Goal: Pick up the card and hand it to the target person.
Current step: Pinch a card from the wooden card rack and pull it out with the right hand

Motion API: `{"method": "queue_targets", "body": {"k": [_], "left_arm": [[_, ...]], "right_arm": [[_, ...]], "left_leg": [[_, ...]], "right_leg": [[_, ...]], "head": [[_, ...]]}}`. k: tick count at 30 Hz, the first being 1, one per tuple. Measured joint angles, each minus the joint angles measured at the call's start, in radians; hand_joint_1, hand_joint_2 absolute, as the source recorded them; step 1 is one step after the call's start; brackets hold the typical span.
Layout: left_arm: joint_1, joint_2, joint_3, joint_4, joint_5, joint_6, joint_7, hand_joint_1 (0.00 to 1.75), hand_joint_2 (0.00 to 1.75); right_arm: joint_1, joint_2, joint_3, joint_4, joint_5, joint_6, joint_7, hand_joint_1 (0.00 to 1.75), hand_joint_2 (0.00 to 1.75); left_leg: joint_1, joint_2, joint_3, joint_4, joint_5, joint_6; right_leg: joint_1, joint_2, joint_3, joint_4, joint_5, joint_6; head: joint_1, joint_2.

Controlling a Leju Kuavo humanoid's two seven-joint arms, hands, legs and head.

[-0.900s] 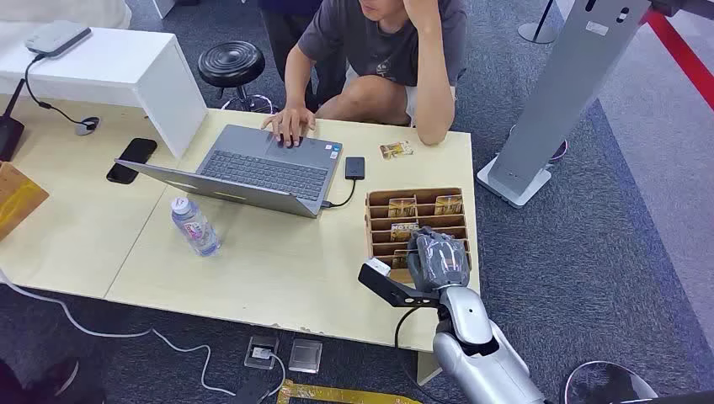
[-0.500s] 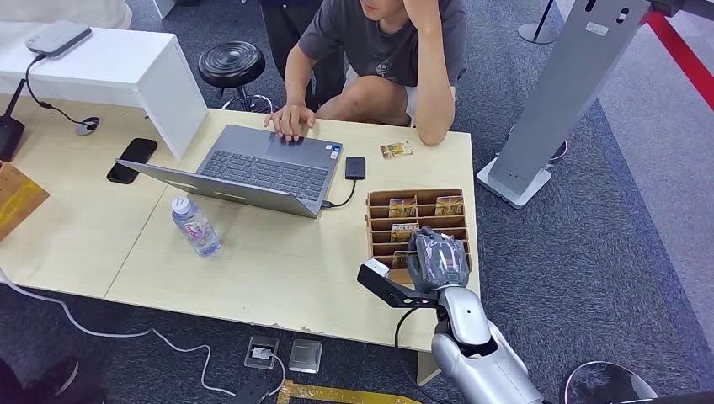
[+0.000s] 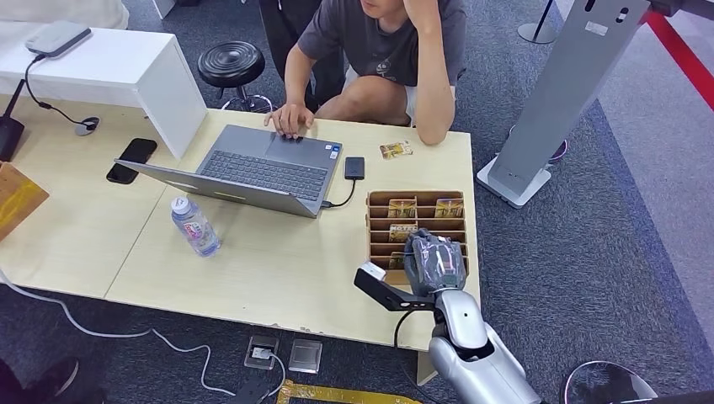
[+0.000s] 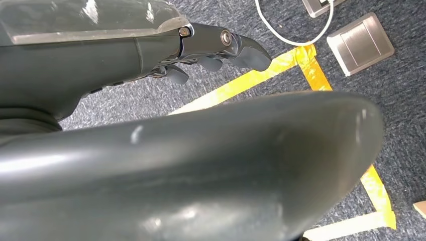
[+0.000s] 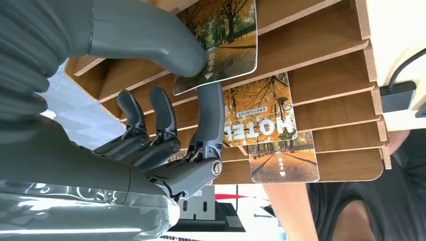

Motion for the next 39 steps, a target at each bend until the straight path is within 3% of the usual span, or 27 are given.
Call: {"method": "queue_targets", "body": {"k": [4, 16, 39], "left_arm": [[0.000, 0.000, 0.001, 0.000, 0.000, 0.000, 0.001, 0.00, 0.00], [0.001, 0.000, 0.003, 0.000, 0.000, 0.000, 0.001, 0.00, 0.00], [0.004, 0.000, 0.003, 0.000, 0.000, 0.000, -0.006, 0.00, 0.00]], "right_arm": [[0.001, 0.001, 0.003, 0.001, -0.006, -0.003, 0.002, 1.55, 1.75], [0.003, -0.005, 0.003, -0.014, 0.003, -0.018, 0.031, 1.52, 1.75], [0.030, -0.065, -0.008, -0.121, 0.024, -0.045, 0.062, 1.53, 1.75]], "left_leg": [[0.000, 0.000, 0.000, 0.000, 0.000, 0.000], [0.000, 0.000, 0.000, 0.000, 0.000, 0.000], [0.000, 0.000, -0.001, 0.000, 0.000, 0.000]], "right_leg": [[0.000, 0.000, 0.000, 0.000, 0.000, 0.000], [0.000, 0.000, 0.000, 0.000, 0.000, 0.000], [0.000, 0.000, -0.001, 0.000, 0.000, 0.000]], "head": [[0.000, 0.000], [0.000, 0.000], [0.000, 0.000]]}}
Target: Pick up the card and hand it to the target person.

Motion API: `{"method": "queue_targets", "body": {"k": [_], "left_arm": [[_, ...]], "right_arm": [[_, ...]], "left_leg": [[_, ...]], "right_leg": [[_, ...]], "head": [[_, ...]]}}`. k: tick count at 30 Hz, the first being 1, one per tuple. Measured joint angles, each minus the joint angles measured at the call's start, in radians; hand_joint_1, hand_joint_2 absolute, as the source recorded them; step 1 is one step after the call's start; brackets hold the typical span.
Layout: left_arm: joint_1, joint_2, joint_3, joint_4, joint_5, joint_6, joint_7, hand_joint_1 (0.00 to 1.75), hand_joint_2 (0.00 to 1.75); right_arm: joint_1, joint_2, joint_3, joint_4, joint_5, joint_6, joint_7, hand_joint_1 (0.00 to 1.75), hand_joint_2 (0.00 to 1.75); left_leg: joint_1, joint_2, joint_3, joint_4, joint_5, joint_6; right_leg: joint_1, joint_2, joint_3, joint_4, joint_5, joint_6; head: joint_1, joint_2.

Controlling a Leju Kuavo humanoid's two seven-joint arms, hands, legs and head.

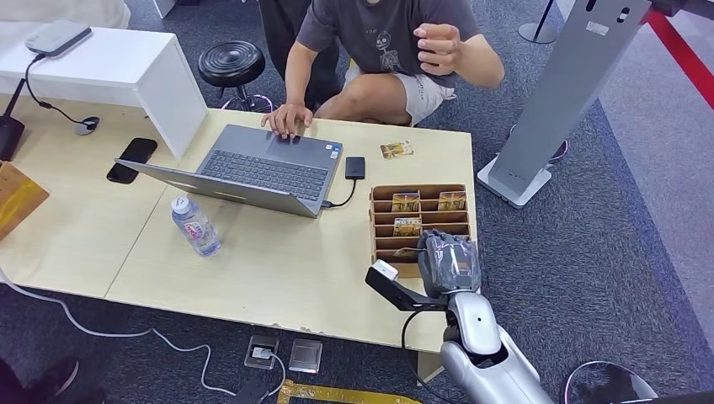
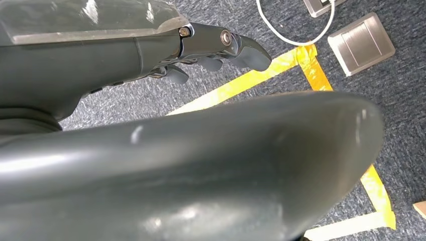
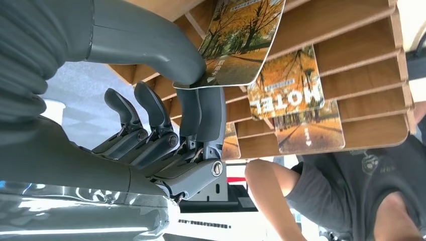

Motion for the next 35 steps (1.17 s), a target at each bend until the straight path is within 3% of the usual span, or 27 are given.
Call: {"method": "queue_targets", "body": {"k": [13, 25, 35], "left_arm": [[0.001, 0.000, 0.001, 0.000, 0.006, 0.000, 0.000, 0.00, 0.00], [0.002, 0.000, 0.007, 0.000, 0.019, 0.000, -0.004, 0.00, 0.00], [0.003, 0.000, 0.016, 0.000, 0.019, 0.000, -0.009, 0.00, 0.00]], "right_arm": [[0.003, -0.031, -0.063, -0.127, -0.164, -0.046, -0.044, 1.42, 1.75], [-0.014, -0.074, -0.099, -0.291, -0.132, -0.056, -0.052, 1.36, 1.75], [-0.088, -0.087, -0.128, -0.322, 0.002, -0.075, -0.039, 1.29, 1.75]], "left_leg": [[0.000, 0.000, 0.000, 0.000, 0.000, 0.000], [0.000, 0.000, 0.000, 0.000, 0.000, 0.000], [0.000, 0.000, 0.000, 0.000, 0.000, 0.000]], "right_leg": [[0.000, 0.000, 0.000, 0.000, 0.000, 0.000], [0.000, 0.000, 0.000, 0.000, 0.000, 0.000], [0.000, 0.000, 0.000, 0.000, 0.000, 0.000]], "head": [[0.000, 0.000], [0.000, 0.000], [0.000, 0.000]]}}
